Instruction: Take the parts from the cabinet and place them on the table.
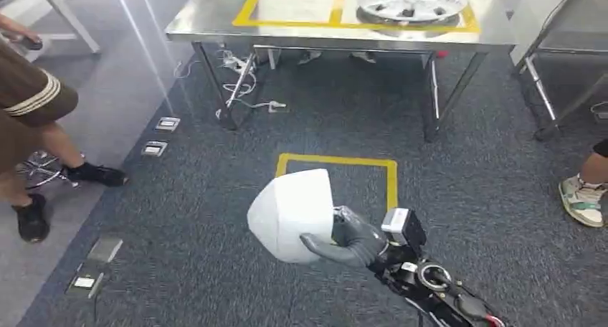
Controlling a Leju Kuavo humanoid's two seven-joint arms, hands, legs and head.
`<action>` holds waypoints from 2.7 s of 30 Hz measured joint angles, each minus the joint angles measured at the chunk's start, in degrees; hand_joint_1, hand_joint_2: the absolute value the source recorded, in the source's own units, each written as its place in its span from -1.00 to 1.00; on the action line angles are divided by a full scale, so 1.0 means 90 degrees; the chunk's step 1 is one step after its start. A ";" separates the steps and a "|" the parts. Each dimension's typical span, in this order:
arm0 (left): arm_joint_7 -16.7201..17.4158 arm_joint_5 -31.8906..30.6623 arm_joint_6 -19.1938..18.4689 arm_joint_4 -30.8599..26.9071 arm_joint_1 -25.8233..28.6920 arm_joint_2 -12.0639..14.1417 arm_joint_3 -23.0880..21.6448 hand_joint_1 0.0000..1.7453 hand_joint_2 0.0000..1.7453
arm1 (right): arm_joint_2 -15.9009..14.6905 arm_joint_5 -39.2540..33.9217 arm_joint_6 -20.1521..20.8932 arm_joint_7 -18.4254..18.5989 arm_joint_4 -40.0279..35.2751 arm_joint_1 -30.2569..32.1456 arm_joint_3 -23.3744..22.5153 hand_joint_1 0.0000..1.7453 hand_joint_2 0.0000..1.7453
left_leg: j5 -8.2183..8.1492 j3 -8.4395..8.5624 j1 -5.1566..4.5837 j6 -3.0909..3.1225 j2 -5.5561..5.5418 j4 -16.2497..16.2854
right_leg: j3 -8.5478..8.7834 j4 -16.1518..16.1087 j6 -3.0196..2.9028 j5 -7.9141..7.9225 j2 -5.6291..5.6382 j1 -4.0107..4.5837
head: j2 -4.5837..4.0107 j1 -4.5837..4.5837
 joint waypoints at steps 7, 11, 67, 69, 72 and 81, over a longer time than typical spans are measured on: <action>-0.0002 0.0065 -0.0007 0.0000 0.0039 0.0015 -0.0027 -1.00 1.00 | 0.0000 -0.0005 0.0024 -0.0017 0.0010 -0.0009 0.0002 1.00 1.00 | 0.0955 -0.0109 0.0084 -0.0044 0.0100 -0.1252 | 0.0331 -0.0015 0.0098 -0.0370 -0.0007 -0.0028 | 0.0000 -0.0206; -0.0005 0.0104 -0.0015 0.0000 0.0033 0.0012 -0.0034 -1.00 1.00 | 0.0000 -0.0012 0.0032 -0.0041 0.0019 -0.0074 0.0034 1.00 1.00 | 0.0786 -0.0071 0.0046 0.0119 0.0105 -0.1286 | 0.0560 0.0007 0.0273 -0.0424 0.0004 0.0019 | 0.0000 -0.0219; 0.0029 0.0216 -0.0049 0.0000 0.0061 -0.0017 -0.0143 -1.00 1.00 | 0.0002 0.0027 0.0029 -0.0112 0.0204 -0.0074 0.0044 1.00 1.00 | 0.0794 -0.0325 0.0073 -0.0054 0.0060 -0.1105 | 0.0616 -0.0101 0.0045 -0.0553 0.0084 0.0092 | 0.0000 -0.0087; 0.0027 0.0214 -0.0049 0.0000 0.0064 -0.0007 -0.0146 -1.00 1.00 | 0.0005 0.0041 0.0012 -0.0134 0.0231 -0.0083 0.0044 1.00 1.00 | 0.0825 -0.0247 0.0014 0.0035 0.0087 -0.1072 | 0.0801 -0.0070 0.0134 -0.0733 0.0117 0.0125 | 0.0000 -0.0131; 0.0019 0.0211 -0.0046 0.0000 0.0039 -0.0022 -0.0151 -1.00 1.00 | 0.0012 0.0085 -0.0005 -0.0151 0.0228 -0.0095 0.0034 1.00 1.00 | 0.0763 0.0012 0.0042 0.0181 0.0048 -0.1196 | 0.0947 0.0158 0.0260 -0.0668 0.0091 0.0121 | 0.0000 -0.0078; 0.0022 0.0206 -0.0049 0.0000 0.0070 -0.0017 -0.0190 -1.00 1.00 | 0.0010 -0.0010 -0.0024 -0.0168 0.0265 -0.0056 0.0000 1.00 1.00 | 0.0021 0.0996 0.0026 0.0265 0.0063 -0.1282 | -0.0632 0.0974 0.0266 -0.0851 0.0008 0.0121 | 0.0000 0.0281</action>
